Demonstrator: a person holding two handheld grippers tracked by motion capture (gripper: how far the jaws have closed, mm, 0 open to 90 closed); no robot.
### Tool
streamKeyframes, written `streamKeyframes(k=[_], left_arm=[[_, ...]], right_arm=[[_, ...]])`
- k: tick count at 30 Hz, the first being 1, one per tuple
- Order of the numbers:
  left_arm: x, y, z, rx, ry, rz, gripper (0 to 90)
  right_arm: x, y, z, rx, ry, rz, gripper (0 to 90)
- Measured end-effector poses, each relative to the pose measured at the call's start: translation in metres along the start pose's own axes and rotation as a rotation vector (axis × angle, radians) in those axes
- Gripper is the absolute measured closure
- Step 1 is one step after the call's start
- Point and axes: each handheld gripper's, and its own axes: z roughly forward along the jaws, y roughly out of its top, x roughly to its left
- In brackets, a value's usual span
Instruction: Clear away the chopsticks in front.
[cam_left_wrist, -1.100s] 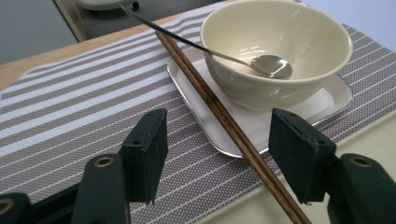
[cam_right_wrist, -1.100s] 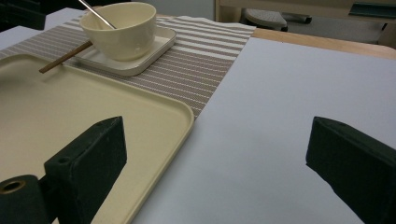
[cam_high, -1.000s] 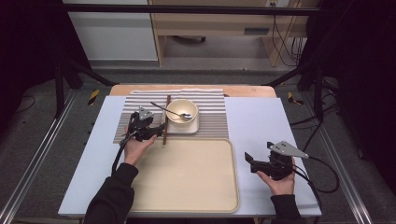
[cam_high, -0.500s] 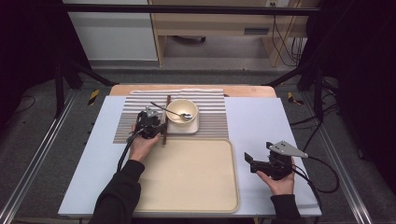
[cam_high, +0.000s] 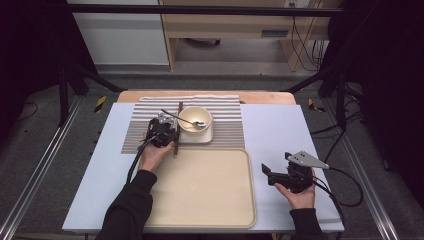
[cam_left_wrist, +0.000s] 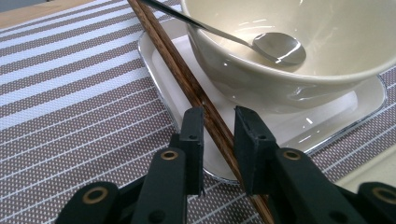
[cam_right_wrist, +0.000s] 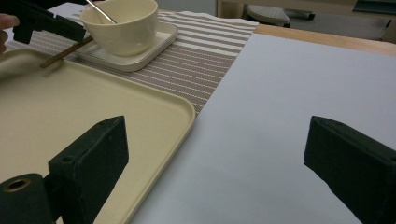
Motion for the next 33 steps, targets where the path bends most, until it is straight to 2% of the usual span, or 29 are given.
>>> streamKeyframes(k=[5,11,13,16,19,25,33], left_arm=[[0.002,-0.001,0.0,0.015,-0.003,-0.009,78.0],[0.001,-0.002,0.002,0.029,-0.003,0.004,81.0],[0.001,-0.002,0.002,0.022,-0.006,-0.007,81.5],[0.002,-0.002,0.001,0.023,-0.003,0.004,82.3],[0.003,-0.002,-0.001,0.034,-0.001,0.021,82.6],[0.003,0.0,0.001,0.018,0.002,0.017,78.1],[0.009,0.005,0.012,0.036,0.003,0.012,76.7]], right_arm=[[0.0,0.0,0.0,0.001,0.002,0.0,6.9],[0.0,0.0,0.001,0.006,-0.001,-0.002,6.9],[0.0,0.0,0.001,0.007,0.0,-0.002,7.0],[0.001,0.0,0.001,0.006,0.001,-0.001,7.1],[0.0,0.0,0.001,0.007,0.001,-0.006,7.2],[0.0,0.0,0.001,0.007,0.0,-0.005,7.1],[0.001,-0.001,0.002,0.015,0.006,-0.002,7.2]])
